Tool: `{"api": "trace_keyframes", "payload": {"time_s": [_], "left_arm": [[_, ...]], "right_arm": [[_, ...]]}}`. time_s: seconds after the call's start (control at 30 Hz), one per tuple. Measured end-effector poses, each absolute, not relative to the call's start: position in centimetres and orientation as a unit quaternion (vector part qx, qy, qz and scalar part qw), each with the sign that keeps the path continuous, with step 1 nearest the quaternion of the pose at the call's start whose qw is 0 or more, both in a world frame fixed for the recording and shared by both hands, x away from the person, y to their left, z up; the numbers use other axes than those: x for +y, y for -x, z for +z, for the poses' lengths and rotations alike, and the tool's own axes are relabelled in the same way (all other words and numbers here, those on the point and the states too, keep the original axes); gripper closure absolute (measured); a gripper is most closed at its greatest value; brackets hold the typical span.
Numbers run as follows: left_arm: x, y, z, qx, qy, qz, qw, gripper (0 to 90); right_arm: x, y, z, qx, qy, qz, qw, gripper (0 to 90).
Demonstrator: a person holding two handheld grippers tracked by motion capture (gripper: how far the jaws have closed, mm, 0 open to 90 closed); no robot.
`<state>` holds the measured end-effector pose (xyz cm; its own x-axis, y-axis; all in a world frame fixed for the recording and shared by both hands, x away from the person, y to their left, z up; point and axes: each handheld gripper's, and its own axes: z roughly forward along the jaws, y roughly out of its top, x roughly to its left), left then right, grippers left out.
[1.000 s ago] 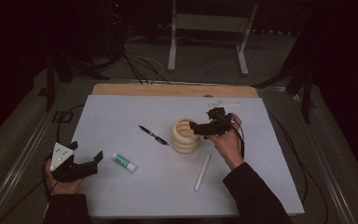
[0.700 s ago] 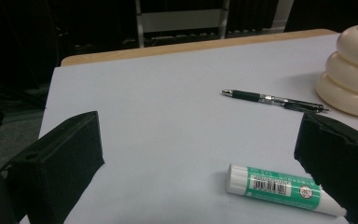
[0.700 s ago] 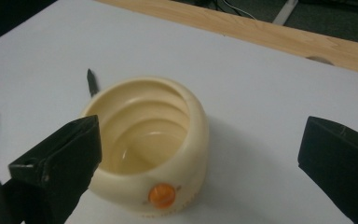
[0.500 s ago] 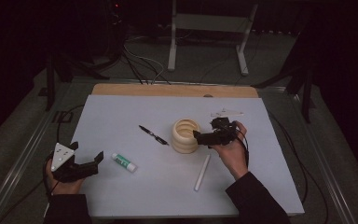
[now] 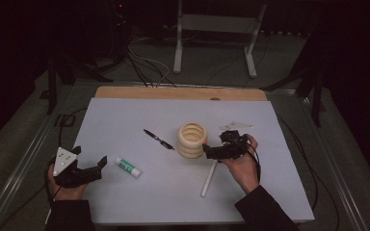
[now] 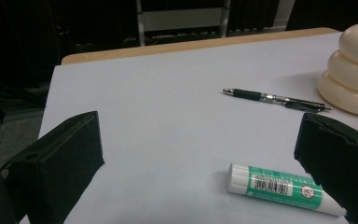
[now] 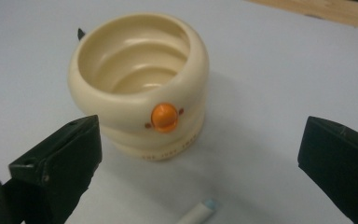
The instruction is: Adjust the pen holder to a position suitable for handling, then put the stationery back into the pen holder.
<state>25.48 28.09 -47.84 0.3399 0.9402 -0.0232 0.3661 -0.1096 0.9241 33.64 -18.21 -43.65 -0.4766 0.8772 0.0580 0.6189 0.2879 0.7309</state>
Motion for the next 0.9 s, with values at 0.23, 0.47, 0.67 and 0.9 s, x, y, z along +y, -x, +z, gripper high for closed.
{"api": "trace_keyframes", "payload": {"time_s": [0.23,0.47,0.67,0.9], "left_arm": [[28.1,-25.4,-47.8,0.483,-0.675,0.313,0.461,1.5],[28.1,-25.4,-47.8,0.483,-0.675,0.314,0.461,1.5],[28.1,-25.5,-47.8,0.484,-0.674,0.313,0.462,1.5],[28.1,-25.4,-47.8,0.484,-0.675,0.313,0.461,1.5]], "right_arm": [[-18.3,-32.6,-44.2,0.784,-0.485,0.344,0.175,0.0],[-18.2,-31.6,-44.8,0.788,-0.49,0.33,0.173,0.0],[-17.9,-30.6,-46.4,0.795,-0.498,0.305,0.162,0.7],[-17.3,-29.6,-48.9,0.806,-0.507,0.273,0.135,6.2]]}}
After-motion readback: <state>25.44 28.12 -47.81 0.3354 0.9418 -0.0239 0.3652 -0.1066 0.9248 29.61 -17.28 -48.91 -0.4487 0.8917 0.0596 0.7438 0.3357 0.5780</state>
